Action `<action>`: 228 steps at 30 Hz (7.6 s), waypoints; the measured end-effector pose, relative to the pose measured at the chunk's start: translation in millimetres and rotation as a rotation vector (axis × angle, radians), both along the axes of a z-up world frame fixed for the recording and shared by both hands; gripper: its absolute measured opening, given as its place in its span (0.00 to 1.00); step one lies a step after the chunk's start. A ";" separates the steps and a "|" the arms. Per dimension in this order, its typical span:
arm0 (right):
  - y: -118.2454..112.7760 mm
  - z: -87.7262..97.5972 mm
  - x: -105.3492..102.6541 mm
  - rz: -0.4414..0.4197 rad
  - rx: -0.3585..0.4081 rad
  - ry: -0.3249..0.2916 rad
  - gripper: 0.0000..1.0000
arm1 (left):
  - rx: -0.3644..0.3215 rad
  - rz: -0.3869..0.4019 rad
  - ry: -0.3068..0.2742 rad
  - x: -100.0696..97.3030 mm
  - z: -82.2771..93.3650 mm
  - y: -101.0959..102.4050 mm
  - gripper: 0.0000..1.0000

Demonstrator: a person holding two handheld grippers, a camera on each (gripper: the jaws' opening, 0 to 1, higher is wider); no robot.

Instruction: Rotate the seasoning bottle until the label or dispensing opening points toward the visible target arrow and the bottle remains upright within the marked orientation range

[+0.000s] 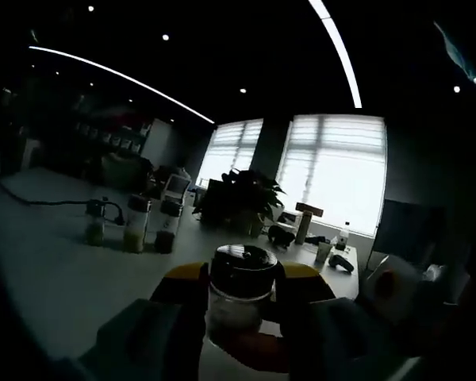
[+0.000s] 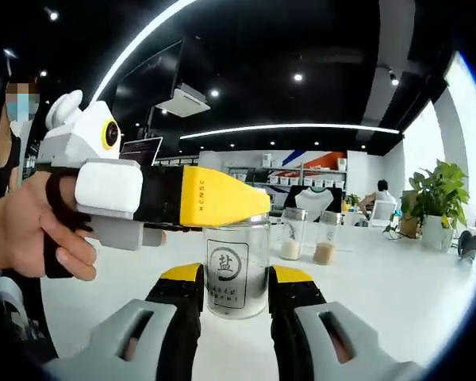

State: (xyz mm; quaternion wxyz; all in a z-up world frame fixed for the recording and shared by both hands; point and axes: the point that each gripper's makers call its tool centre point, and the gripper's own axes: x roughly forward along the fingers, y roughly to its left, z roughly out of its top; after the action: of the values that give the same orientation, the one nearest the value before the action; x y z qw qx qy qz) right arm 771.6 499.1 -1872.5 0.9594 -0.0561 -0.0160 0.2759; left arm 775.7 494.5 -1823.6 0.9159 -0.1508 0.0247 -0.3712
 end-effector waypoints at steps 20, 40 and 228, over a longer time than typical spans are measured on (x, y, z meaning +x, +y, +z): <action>0.3 -11.5 -10.7 0.231 0.035 0.078 0.32 | 0.150 -0.039 -0.088 27.5 -21.0 30.9 0.34; -14.0 -24.7 -22.4 0.269 0.028 0.143 0.46 | 0.190 -0.084 -0.064 66.7 -49.4 63.3 0.34; 94.4 -13.0 225.0 0.196 -0.062 0.073 0.42 | 0.290 0.181 0.012 -16.9 -75.9 120.0 1.00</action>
State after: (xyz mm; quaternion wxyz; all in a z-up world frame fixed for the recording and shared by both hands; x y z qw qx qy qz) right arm 996.6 593.6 -1885.5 0.9256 -0.0736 0.0220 0.3707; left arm 758.9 614.5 -1899.5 0.9576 -0.0209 0.0696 -0.2786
